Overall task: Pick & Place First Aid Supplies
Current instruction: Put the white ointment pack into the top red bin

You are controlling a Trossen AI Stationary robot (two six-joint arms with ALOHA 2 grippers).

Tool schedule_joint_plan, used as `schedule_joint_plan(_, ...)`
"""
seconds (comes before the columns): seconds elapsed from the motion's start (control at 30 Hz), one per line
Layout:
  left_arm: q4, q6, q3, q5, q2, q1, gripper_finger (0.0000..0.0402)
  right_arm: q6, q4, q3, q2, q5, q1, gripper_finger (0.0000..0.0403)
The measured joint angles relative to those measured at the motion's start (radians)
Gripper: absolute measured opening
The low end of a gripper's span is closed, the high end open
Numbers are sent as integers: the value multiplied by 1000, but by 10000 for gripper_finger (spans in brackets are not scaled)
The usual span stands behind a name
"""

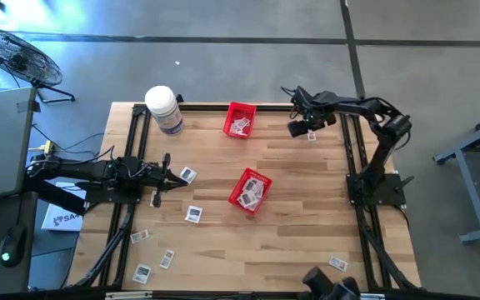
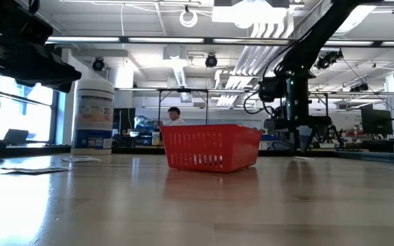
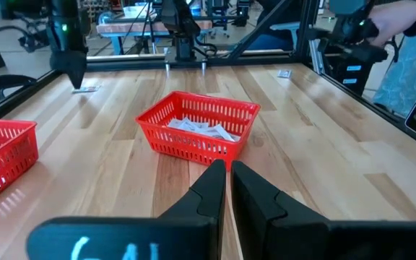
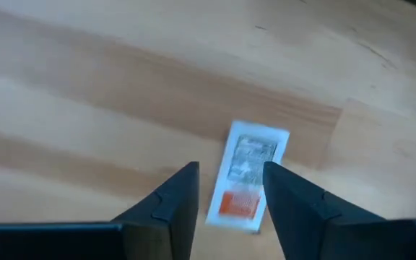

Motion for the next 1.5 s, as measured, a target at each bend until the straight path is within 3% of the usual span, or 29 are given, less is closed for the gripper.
schedule_joint_plan(0.13,0,0,0,0,0,0,21,21,64,0,33,30,-17,142)
schedule_joint_plan(0.23,0,0,0,0,0,0,21,25,97,0,42,-3,-36,135)
schedule_joint_plan(0.77,0,0,0,0,0,0,21,74,59,1,42,27,-38,117)
schedule_joint_plan(1.1,0,0,0,0,0,0,21,102,62,6,98,-18,-47,109)
schedule_joint_plan(1.5,0,0,0,0,0,0,21,102,63,5,102,-32,-47,46)
